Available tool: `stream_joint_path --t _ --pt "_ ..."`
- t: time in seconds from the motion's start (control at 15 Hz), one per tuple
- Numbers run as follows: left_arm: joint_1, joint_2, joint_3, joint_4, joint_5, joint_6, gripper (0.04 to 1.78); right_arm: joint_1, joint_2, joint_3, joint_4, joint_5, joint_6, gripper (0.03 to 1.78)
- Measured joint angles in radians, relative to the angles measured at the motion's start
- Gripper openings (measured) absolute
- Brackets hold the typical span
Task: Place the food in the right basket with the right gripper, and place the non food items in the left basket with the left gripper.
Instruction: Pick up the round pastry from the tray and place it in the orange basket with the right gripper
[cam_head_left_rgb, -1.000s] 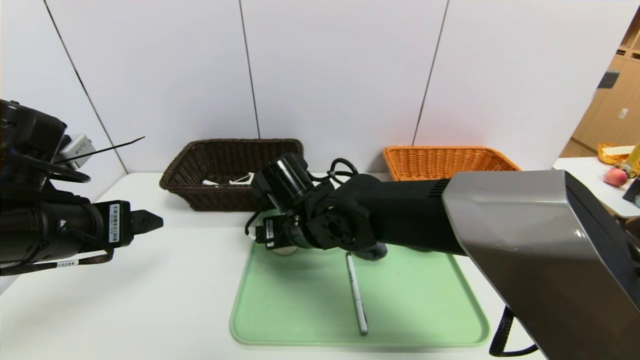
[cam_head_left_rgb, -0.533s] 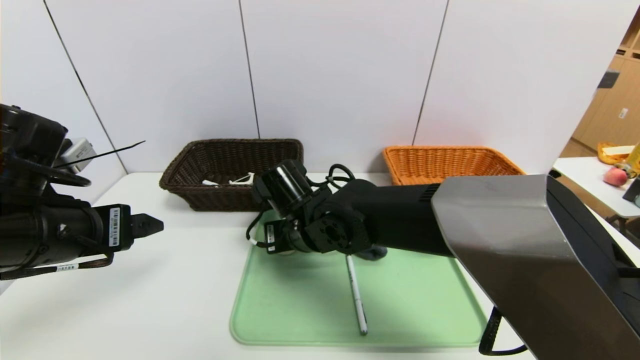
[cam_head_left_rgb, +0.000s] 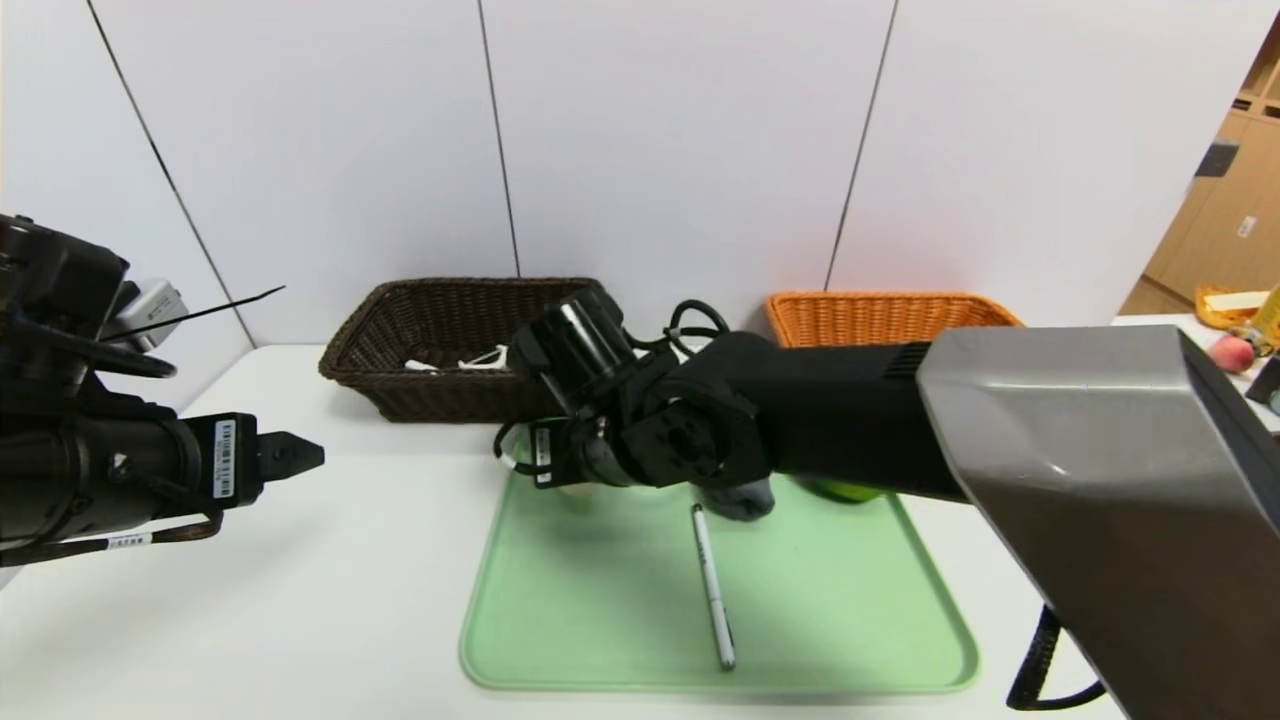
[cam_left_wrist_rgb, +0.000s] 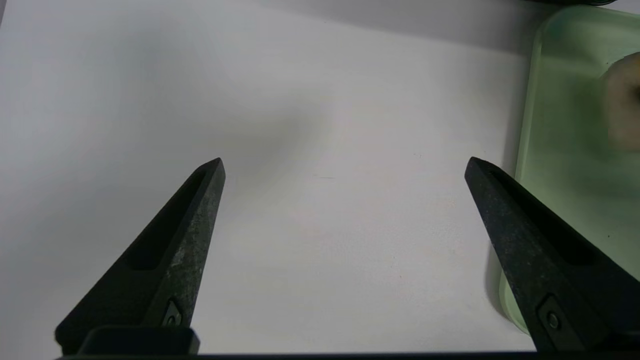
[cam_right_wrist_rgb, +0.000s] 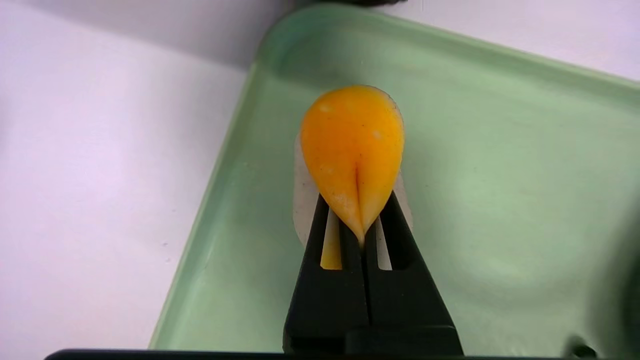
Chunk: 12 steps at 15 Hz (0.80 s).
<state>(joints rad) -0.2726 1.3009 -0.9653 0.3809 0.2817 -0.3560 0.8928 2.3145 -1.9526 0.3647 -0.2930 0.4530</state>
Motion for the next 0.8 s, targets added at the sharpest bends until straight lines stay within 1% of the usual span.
stream_joint_path --t 0.27,0.47,0.6,0.67,0.8 --pt "0.0 -0.01 0.002 0.0 0.0 0.0 1.69 -0.016 -0.11 0.0 0.054 0.0 0.0 0.06" --pt "0.0 -0.016 0.002 0.0 -0.001 0.001 1.69 -0.067 -0.207 0.0 0.065 0.0 -0.009 0.06" --pt "0.0 -0.019 0.002 0.0 -0.013 0.001 1.69 -0.129 -0.272 0.0 0.086 0.0 -0.027 0.06" --pt "-0.001 -0.02 0.002 0.001 -0.018 0.001 1.69 -0.172 -0.3 0.0 0.09 0.0 -0.055 0.06" --pt "-0.001 -0.023 0.003 0.0 -0.021 -0.001 1.69 -0.274 -0.339 0.0 0.083 -0.001 -0.131 0.06"
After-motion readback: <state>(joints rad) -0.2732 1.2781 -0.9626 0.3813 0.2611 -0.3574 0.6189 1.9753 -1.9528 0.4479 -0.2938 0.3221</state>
